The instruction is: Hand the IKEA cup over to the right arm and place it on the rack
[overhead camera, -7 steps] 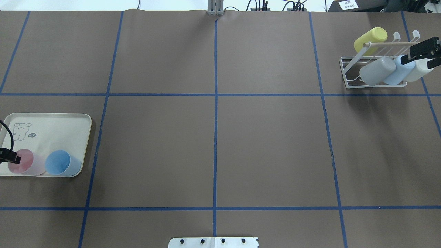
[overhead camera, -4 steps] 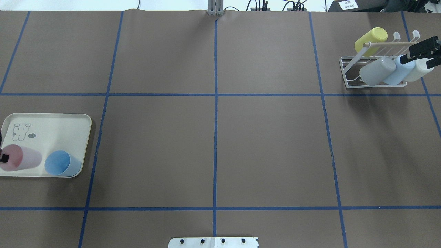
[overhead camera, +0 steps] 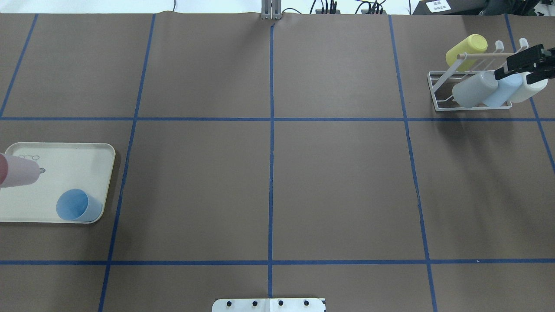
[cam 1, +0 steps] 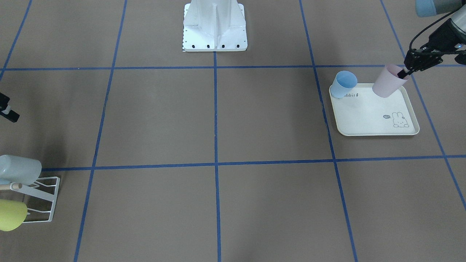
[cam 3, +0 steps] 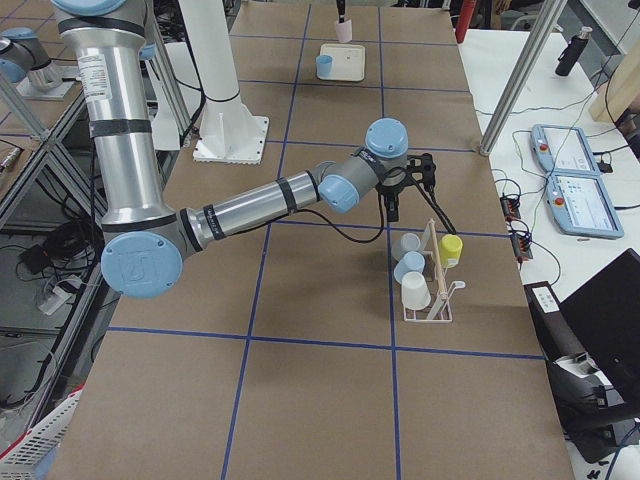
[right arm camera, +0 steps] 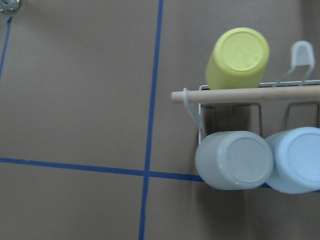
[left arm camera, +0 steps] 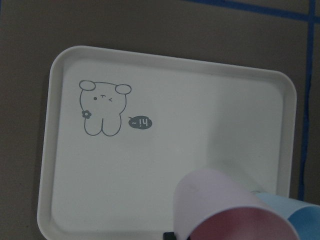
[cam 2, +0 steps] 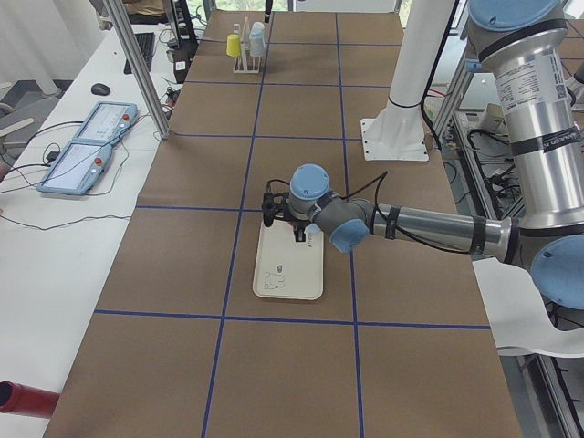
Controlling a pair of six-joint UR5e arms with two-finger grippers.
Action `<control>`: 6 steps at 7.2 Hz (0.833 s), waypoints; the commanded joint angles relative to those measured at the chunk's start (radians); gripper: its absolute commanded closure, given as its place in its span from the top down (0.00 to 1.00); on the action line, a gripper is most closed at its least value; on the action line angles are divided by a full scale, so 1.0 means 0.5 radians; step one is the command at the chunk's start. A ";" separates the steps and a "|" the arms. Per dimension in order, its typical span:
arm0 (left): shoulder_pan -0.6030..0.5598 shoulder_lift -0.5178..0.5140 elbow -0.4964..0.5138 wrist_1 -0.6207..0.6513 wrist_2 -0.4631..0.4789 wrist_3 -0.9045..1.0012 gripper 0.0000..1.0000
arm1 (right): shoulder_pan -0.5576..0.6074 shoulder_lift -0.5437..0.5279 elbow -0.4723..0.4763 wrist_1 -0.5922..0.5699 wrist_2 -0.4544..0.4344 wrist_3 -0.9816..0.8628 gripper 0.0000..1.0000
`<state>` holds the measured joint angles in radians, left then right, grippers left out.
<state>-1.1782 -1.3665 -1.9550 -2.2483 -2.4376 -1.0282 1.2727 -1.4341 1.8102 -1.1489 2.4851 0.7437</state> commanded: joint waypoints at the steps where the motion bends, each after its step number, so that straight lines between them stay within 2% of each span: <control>1: 0.049 -0.379 -0.023 -0.184 -0.012 -0.677 0.00 | -0.097 0.030 0.030 0.454 0.239 0.595 1.00; 3: 0.321 -0.756 0.004 -0.494 0.018 -1.413 0.00 | -0.229 0.100 0.037 1.086 0.224 1.381 1.00; 4: 0.426 -0.910 0.001 -0.604 0.167 -1.693 0.00 | -0.257 0.146 0.037 1.338 0.218 1.606 1.00; 5: 0.639 -0.985 0.007 -0.760 0.400 -1.832 0.00 | -0.293 0.159 0.043 1.538 0.200 1.696 1.00; 6: 0.863 -1.010 0.014 -0.983 0.645 -1.967 0.00 | -0.363 0.159 0.061 1.750 0.075 1.873 1.00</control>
<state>-0.8728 -1.8368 -1.9515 -2.6224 -2.2520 -1.9144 1.1266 -1.3601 1.8327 -0.4077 2.5727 1.5766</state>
